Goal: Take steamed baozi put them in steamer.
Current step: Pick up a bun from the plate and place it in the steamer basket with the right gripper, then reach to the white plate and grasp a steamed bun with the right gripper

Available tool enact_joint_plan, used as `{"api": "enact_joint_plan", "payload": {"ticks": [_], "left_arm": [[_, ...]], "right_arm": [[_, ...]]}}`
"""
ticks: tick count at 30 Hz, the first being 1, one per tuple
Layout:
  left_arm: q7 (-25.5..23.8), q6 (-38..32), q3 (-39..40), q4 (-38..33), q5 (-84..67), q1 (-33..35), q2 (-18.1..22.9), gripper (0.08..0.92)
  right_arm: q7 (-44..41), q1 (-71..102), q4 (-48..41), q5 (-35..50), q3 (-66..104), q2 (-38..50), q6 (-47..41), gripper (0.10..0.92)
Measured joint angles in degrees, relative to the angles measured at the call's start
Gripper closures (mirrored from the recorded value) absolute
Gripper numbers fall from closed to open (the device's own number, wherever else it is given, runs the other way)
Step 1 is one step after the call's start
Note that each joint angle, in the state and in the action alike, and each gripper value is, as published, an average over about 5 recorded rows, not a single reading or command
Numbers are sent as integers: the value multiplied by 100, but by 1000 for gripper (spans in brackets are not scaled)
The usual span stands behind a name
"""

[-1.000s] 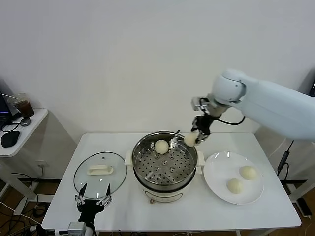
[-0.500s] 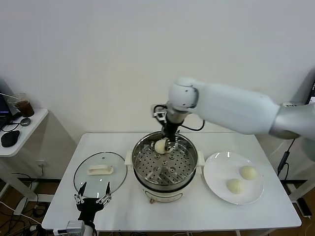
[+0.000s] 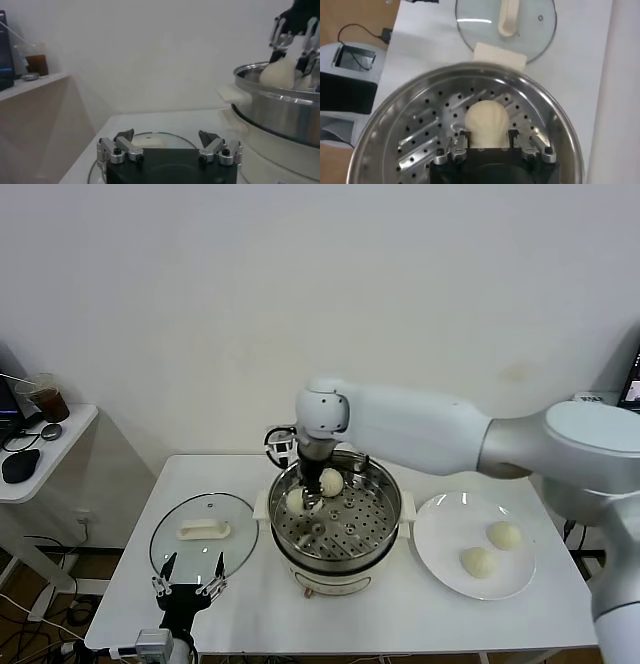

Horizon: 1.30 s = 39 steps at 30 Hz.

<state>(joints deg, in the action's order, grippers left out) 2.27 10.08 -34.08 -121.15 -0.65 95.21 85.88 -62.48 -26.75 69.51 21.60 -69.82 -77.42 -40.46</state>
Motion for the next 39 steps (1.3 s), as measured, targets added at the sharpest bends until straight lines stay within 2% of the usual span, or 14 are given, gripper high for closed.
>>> {"api": "enact_joint_plan", "payload": {"ticks": [4, 12, 16, 27, 39], "left_arm": [[3, 1, 16, 37, -2, -17, 3, 177], [8, 1, 41, 92, -5, -53, 18, 177], [7, 1, 53, 92, -2, -55, 34, 177], [-4, 6, 36, 27, 9, -6, 62, 177], [-10, 12, -65, 5, -150, 101, 65, 177]], "right_arm": [[67, 116, -85, -71, 4, -77, -20, 531], [170, 269, -152, -138, 58, -104, -32, 304], [197, 276, -117, -138, 116, -60, -34, 220], [-53, -105, 450, -343, 292, 638, 169, 203], [-690, -352, 1912, -979, 720, 3128, 822, 203]]}}
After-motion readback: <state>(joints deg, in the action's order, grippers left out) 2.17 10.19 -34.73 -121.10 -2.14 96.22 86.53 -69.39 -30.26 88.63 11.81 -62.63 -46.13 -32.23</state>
